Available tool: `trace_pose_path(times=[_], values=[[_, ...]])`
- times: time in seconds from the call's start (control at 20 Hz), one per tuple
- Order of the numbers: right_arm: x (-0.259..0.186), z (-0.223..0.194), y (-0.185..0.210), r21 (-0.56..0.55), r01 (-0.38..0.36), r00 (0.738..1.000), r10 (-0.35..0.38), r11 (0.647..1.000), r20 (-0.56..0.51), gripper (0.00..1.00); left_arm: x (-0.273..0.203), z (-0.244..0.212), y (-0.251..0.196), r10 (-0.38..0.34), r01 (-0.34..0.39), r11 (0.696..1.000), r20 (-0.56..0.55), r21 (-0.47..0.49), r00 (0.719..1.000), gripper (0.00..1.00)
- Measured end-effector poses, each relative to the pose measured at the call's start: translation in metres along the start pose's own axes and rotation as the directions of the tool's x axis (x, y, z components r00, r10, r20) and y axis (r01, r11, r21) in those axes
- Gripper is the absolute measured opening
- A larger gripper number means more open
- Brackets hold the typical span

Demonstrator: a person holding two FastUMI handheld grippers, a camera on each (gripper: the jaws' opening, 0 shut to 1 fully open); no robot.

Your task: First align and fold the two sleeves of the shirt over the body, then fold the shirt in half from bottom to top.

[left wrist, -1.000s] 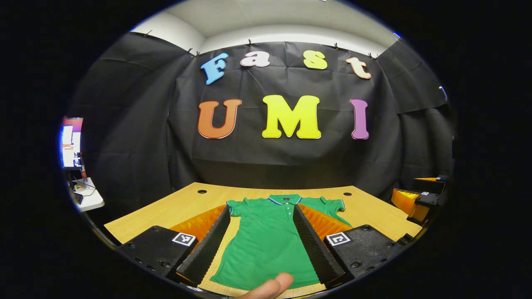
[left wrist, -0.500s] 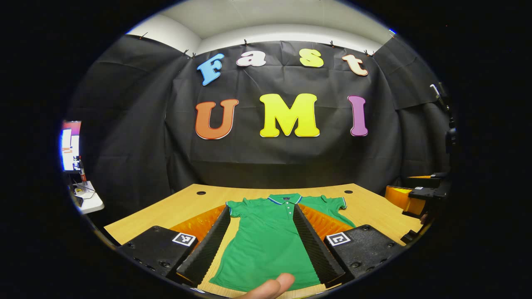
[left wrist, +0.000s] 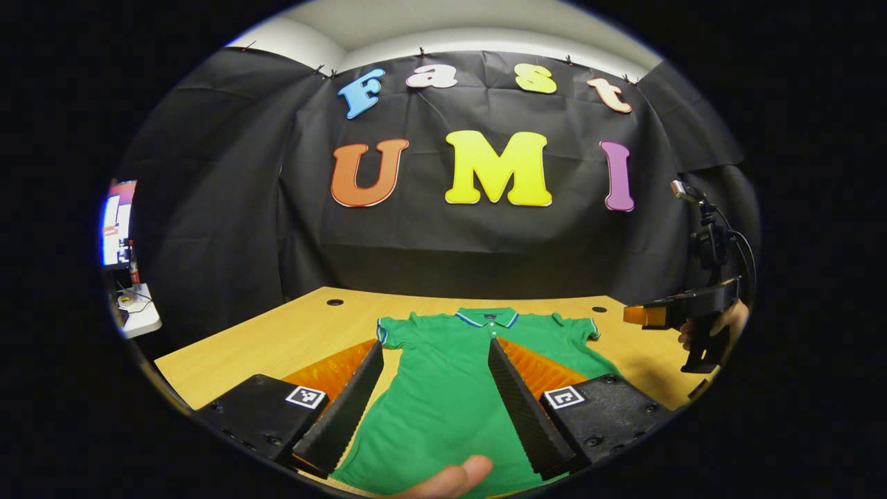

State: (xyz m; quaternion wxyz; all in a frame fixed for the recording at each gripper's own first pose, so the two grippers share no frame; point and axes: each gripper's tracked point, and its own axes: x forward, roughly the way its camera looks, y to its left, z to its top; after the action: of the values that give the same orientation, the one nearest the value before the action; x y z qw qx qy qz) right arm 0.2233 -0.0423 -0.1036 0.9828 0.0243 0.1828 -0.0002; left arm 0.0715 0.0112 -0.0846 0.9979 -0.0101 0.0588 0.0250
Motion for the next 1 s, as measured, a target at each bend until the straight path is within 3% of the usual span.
trace_pose_path(times=[0.15, 0.35, 0.5, 0.65, 0.75, 0.85, 0.9, 1.0], values=[[0.045, -0.013, -0.009, 0.121, -0.025, 0.988, 0.043, 0.992, -0.149, 0.95, 0.011, -0.008, 0.004, 0.004, -0.005, 1.0, -0.013, -0.017, 1.0, 0.99], [0.103, -0.038, -0.014, 0.278, 0.011, 0.935, 0.089, 0.96, -0.343, 0.95, 0.02, -0.017, 0.009, 0.012, -0.012, 1.0, -0.033, -0.023, 0.999, 0.99], [0.13, -0.042, -0.014, 0.365, 0.033, 0.918, 0.116, 0.93, -0.378, 0.94, 0.026, -0.025, 0.009, 0.007, -0.01, 0.999, -0.054, -0.045, 0.999, 0.99], [0.151, -0.037, -0.001, 0.489, 0.02, 0.911, 0.185, 0.872, -0.367, 0.94, 0.029, -0.032, 0.012, 0.009, -0.013, 0.998, -0.072, -0.054, 0.997, 0.99], [0.161, -0.031, 0.002, 0.543, 0.017, 0.91, 0.212, 0.84, -0.357, 0.84, 0.031, -0.035, 0.011, 0.006, -0.01, 0.998, -0.081, -0.054, 0.997, 0.99], [0.172, -0.027, 0.003, 0.578, 0.018, 0.908, 0.229, 0.816, -0.351, 0.88, 0.034, -0.039, 0.012, 0.006, -0.011, 0.999, -0.091, -0.052, 0.996, 0.99], [0.179, -0.028, -0.001, 0.59, 0.033, 0.907, 0.224, 0.806, -0.356, 0.84, 0.036, -0.043, 0.013, 0.007, -0.012, 0.998, -0.1, -0.054, 0.995, 0.99], [0.189, -0.029, -0.004, 0.614, 0.056, 0.902, 0.223, 0.787, -0.368, 0.61, 0.04, -0.051, 0.016, 0.013, -0.021, 0.998, -0.122, -0.061, 0.992, 0.99]])
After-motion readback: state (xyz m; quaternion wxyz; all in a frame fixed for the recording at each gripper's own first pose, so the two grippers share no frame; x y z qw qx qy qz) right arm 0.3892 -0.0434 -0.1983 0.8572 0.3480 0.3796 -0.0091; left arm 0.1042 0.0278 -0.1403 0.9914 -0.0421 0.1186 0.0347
